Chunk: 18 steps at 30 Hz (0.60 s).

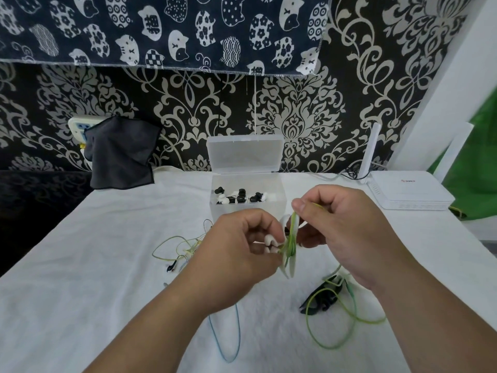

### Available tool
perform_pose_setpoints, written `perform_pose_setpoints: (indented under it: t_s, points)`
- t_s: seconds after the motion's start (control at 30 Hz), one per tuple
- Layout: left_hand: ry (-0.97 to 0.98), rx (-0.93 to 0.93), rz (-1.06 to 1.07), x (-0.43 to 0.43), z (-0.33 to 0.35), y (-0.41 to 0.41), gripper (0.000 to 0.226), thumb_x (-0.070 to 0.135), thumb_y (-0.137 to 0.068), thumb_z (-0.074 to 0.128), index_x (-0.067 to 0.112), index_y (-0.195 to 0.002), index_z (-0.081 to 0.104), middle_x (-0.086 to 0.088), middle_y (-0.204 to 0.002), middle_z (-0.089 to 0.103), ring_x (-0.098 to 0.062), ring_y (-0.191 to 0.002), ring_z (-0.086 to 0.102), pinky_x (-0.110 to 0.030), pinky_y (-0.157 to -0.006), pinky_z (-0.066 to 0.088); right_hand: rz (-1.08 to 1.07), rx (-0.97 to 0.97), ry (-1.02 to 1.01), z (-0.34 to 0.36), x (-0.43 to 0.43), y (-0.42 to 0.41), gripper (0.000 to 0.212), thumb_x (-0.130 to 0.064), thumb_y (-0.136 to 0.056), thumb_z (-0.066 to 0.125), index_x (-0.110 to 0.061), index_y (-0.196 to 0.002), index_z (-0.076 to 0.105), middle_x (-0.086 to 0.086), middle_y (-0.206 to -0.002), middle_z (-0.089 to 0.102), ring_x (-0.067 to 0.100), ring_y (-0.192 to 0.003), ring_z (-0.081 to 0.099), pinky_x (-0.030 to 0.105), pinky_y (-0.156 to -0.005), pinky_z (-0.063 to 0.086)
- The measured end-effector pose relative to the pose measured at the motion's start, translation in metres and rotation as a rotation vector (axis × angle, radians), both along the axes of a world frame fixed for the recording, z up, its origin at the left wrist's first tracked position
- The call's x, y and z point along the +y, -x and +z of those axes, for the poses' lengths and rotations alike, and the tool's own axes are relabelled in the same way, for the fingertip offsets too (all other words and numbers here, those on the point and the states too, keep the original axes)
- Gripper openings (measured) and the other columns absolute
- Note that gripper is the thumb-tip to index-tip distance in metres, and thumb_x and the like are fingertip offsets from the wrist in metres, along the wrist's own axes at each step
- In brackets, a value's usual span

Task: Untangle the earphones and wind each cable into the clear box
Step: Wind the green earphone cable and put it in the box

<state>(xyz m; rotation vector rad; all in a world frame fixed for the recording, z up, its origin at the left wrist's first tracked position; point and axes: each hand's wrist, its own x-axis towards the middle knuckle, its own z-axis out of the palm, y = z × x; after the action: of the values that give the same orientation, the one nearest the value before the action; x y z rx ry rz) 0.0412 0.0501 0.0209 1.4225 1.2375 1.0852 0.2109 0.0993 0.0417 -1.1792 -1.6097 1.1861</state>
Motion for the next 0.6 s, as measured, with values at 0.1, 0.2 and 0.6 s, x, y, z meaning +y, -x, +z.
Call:
perform_pose_setpoints:
  t_s: [0.1,0.2,0.6]
  points:
    - [-0.009,0.038,0.003,0.0,0.001,0.002,0.021,0.002,-0.068,0.068,0.022,-0.074,0.066,0.001,-0.07,0.062,-0.01,-0.059,0.053,-0.023,-0.056,0.041,-0.014,0.001,-0.018,0.001,0.001,-0.003,0.021,-0.02,-0.092,0.067,-0.006,-0.077,0.068,0.001,-0.065,0.069,0.018,-0.057,0.07,0.032,-0.058,0.056]
    - [-0.005,0.049,-0.02,0.0,0.001,0.003,0.026,-0.005,-0.071,0.069,0.02,-0.075,0.065,0.005,-0.067,0.06,-0.01,-0.056,0.048,-0.024,-0.055,0.04,-0.016,-0.009,-0.002,0.0,0.003,-0.004,0.026,-0.023,-0.093,0.066,-0.006,-0.073,0.065,0.003,-0.057,0.06,0.016,-0.044,0.054,0.024,-0.045,0.042]
    - [-0.085,-0.202,0.237,0.005,0.008,0.012,0.028,-0.014,-0.072,0.072,0.013,-0.075,0.065,-0.002,-0.062,0.063,-0.018,-0.057,0.061,-0.024,-0.058,0.048,0.299,-0.274,0.237,-0.021,-0.007,0.007,0.038,-0.032,-0.104,0.048,-0.018,-0.075,0.068,-0.005,-0.061,0.038,0.013,-0.049,0.029,0.027,-0.049,0.022]
